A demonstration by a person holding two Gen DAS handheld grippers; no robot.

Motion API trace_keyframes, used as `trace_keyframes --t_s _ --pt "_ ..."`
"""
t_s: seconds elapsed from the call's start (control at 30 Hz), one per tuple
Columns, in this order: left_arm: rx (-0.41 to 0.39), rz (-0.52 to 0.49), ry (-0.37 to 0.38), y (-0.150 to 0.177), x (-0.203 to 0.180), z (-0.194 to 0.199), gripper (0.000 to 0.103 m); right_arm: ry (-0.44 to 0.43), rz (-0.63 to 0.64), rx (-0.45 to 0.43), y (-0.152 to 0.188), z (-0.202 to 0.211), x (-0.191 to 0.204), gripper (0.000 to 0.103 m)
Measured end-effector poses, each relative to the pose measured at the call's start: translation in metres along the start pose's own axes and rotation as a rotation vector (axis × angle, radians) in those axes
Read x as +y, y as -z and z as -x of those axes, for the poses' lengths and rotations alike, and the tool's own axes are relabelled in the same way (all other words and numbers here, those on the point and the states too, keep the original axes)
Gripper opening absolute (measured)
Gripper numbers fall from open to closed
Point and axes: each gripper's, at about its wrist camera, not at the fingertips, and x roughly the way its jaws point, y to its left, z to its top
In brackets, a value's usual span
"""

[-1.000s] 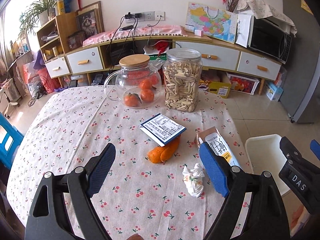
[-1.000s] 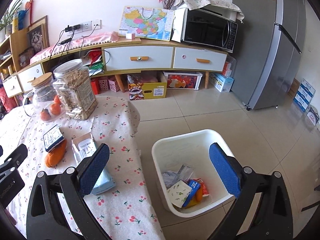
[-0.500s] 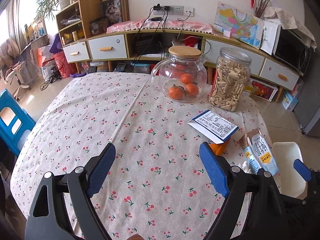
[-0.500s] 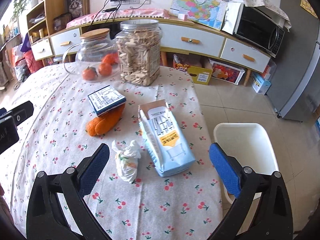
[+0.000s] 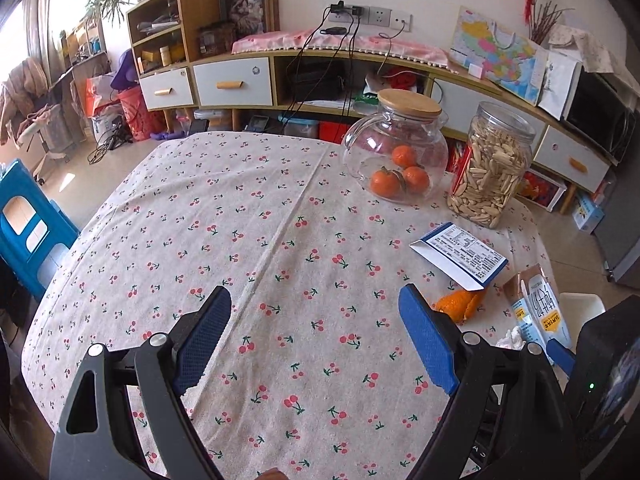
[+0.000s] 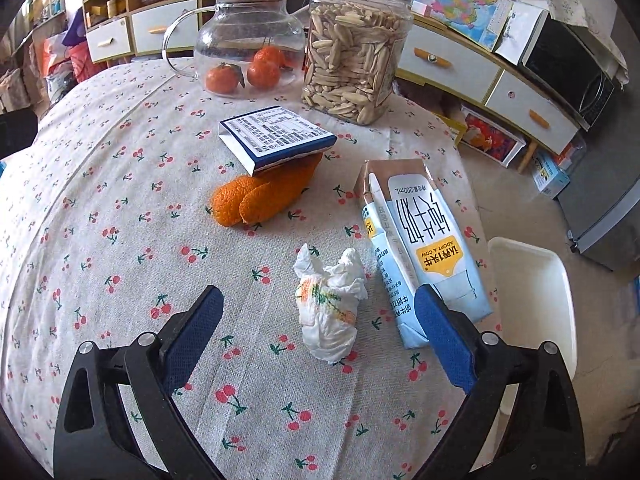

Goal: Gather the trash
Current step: 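Move the right gripper to the crumpled tissue and grasp it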

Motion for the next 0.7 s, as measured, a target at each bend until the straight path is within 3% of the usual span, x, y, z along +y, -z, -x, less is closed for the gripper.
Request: trace_keyframes --t_s 0.1,0.37,0.47,0.57,0.7 --pt "-0.003 -0.004 -0.003 0.0 -0.002 -0.001 0.084 -0.006 0.062 -0.032 0.001 0.01 0.01 0.087" --pt "0.008 -0.011 -0.008 0.001 -0.005 -0.005 0.084 -0.107 -0.018 0.091 0.002 -0.015 -0.003 0.079" --pt "0.021 -0.009 -0.006 0.001 -0.008 -0.01 0.084 -0.18 -0.083 0.132 0.002 -0.029 -0.009 0.068" --pt "0.048 -0.02 0.011 0.001 -0.016 -0.017 0.084 -0.189 -0.098 0.121 -0.002 -0.026 -0.016 0.03" --pt "0.088 -0.044 0.054 -0.001 -0.034 -0.03 0.084 -0.257 -0.162 0.128 0.0 -0.02 -0.033 0.03"
